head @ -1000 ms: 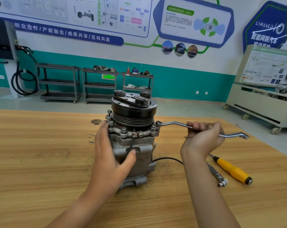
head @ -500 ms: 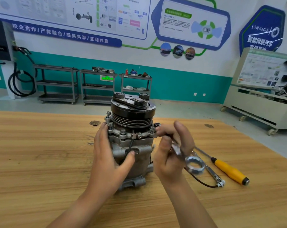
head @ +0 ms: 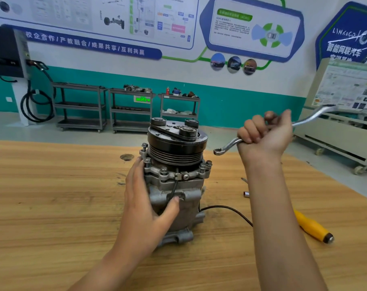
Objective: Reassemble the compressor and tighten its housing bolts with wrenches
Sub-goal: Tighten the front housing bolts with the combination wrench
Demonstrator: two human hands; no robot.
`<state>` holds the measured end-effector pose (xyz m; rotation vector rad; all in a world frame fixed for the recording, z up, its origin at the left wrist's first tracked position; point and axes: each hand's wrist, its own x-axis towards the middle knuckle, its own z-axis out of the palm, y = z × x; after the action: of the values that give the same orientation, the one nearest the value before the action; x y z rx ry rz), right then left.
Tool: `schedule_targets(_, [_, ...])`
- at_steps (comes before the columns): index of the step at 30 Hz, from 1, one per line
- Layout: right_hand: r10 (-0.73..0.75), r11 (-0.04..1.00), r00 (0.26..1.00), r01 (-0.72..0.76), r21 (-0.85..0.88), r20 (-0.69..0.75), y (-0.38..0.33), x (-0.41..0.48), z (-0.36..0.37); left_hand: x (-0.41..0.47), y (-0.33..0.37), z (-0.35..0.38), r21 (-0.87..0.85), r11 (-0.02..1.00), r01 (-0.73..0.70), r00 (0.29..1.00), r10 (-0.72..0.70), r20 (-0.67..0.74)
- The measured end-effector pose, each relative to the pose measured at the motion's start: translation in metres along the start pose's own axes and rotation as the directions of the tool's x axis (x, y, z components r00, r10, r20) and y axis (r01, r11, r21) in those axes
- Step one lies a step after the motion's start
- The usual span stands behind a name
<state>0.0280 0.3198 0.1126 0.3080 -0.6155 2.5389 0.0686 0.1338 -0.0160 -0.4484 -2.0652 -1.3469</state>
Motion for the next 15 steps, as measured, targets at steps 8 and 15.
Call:
schedule_targets(8, [0.43, 0.895, 0.902, -0.43, 0.119, 0.033, 0.027, 0.03, -0.029, 0.001, 0.004, 0.0, -0.009, 1.0, 0.015, 1.0, -0.015, -0.003])
schedule_targets(15, [0.64, 0.752, 0.744, -0.658, 0.045, 0.193, 0.038, 0.046, -0.034, 0.001, 0.003, 0.0, -0.005, 1.0, 0.001, 1.0, -0.002, -0.016])
